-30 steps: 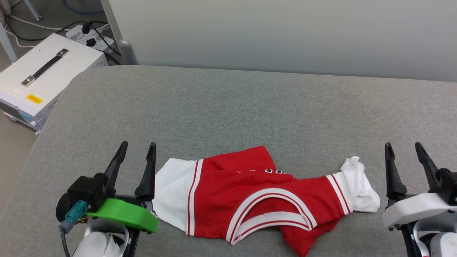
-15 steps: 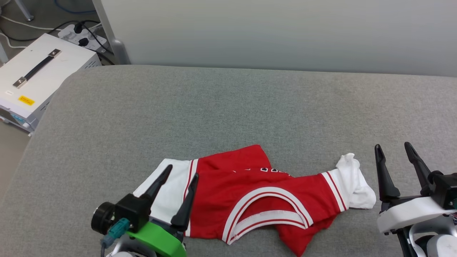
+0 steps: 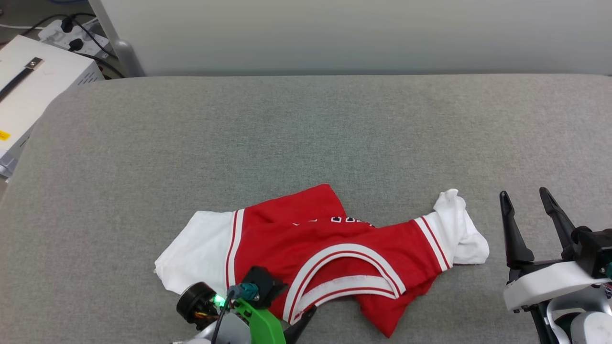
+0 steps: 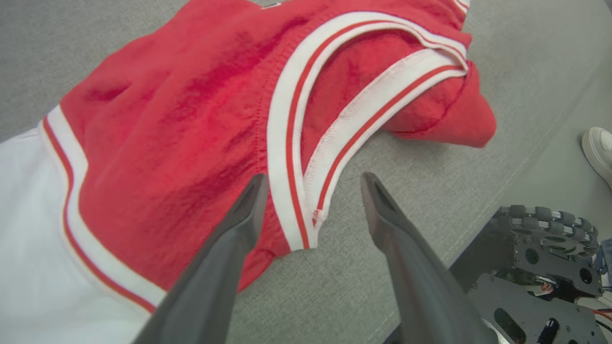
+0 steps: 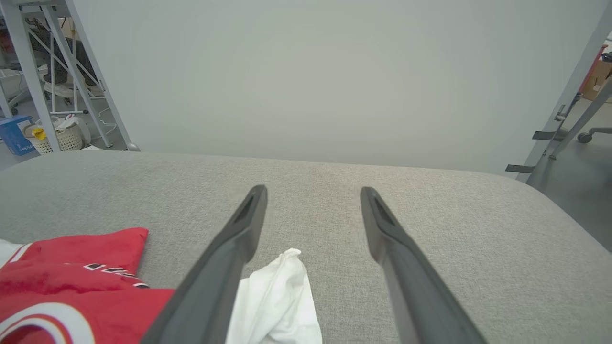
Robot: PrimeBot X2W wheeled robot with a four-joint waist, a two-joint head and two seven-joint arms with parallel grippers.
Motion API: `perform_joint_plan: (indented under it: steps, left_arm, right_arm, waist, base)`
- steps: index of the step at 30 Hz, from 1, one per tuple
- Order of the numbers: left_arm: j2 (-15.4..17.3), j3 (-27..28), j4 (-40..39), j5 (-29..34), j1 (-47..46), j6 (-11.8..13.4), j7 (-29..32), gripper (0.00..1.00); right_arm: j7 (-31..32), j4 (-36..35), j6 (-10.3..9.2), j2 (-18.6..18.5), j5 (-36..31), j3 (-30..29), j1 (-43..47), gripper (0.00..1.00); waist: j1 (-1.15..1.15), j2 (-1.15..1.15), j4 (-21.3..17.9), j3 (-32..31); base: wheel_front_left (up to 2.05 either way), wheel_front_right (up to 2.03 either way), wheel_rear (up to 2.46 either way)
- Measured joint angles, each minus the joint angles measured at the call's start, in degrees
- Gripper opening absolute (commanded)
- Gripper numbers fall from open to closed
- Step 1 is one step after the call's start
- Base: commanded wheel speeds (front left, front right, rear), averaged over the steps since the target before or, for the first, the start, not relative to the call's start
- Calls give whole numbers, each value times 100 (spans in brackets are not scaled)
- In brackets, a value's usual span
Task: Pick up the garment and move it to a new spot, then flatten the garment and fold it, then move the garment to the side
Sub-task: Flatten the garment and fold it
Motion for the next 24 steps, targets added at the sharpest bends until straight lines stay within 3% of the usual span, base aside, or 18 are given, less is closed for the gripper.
perform_joint_plan:
  steps: [15, 16, 17, 24]
  left_arm:
    - [-216, -706, 1608, 197, -871, 0, -97, 100]
    - [-221, -768, 1639, 177, -905, 0, -108, 43]
    - [-222, -825, 1671, 147, -934, 1, -144, 0]
    - [-192, -1015, 1579, -149, -954, 3, -492, 0]
  right_arm:
    - [-30, 30, 0, 51, -59, -12, -132, 100]
    - [-30, 38, 0, 52, -67, -12, -137, 100]
    - [-30, 54, 0, 55, -70, -12, -140, 100]
    - [-35, 181, 0, 55, -99, -14, -136, 100]
  waist:
    - [0, 0, -280, 476]
    - [0, 0, -278, 470]
    - [0, 0, -273, 453]
    - [0, 0, -201, 189]
  base:
    - [0, 0, 0]
    - [0, 0, 0]
    - [0, 0, 0]
    - [0, 0, 0]
